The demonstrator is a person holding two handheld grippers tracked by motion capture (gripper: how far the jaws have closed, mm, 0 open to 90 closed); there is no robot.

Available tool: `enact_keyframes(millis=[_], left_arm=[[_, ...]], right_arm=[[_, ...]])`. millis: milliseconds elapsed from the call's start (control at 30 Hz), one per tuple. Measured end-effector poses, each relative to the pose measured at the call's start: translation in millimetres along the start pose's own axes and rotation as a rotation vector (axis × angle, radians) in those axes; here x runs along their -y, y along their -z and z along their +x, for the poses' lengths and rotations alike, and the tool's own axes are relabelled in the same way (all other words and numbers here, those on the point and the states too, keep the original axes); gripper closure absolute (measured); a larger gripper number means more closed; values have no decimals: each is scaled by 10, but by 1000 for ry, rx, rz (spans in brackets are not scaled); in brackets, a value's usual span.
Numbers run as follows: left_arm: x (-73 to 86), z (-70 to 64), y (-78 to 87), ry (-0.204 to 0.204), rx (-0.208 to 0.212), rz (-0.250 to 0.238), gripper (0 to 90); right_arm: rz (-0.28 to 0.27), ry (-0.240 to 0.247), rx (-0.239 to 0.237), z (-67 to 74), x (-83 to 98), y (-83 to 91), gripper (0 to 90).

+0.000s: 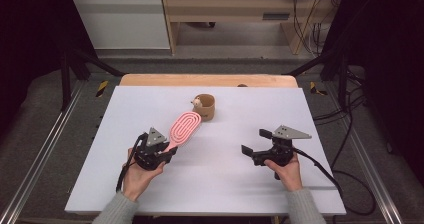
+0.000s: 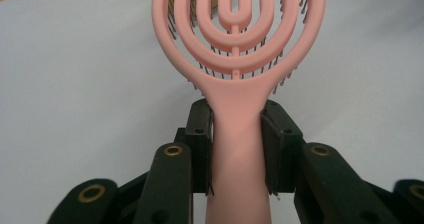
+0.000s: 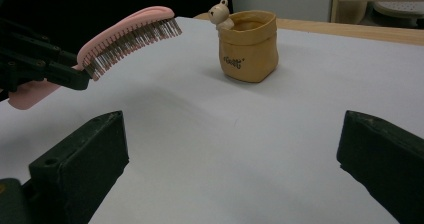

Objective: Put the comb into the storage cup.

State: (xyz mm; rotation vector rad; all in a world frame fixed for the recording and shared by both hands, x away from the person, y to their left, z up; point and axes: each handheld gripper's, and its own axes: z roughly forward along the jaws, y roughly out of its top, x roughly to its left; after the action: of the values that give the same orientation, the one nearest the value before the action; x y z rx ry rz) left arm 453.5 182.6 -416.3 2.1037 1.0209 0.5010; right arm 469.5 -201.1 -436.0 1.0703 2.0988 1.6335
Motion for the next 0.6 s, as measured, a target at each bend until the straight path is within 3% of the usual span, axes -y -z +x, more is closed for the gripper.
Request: enact_keyframes(millis=[600], left_arm=[[-9, -43, 3, -9, -1, -7, 687]], right_arm=[[1, -21, 5, 137, 0, -149, 8]])
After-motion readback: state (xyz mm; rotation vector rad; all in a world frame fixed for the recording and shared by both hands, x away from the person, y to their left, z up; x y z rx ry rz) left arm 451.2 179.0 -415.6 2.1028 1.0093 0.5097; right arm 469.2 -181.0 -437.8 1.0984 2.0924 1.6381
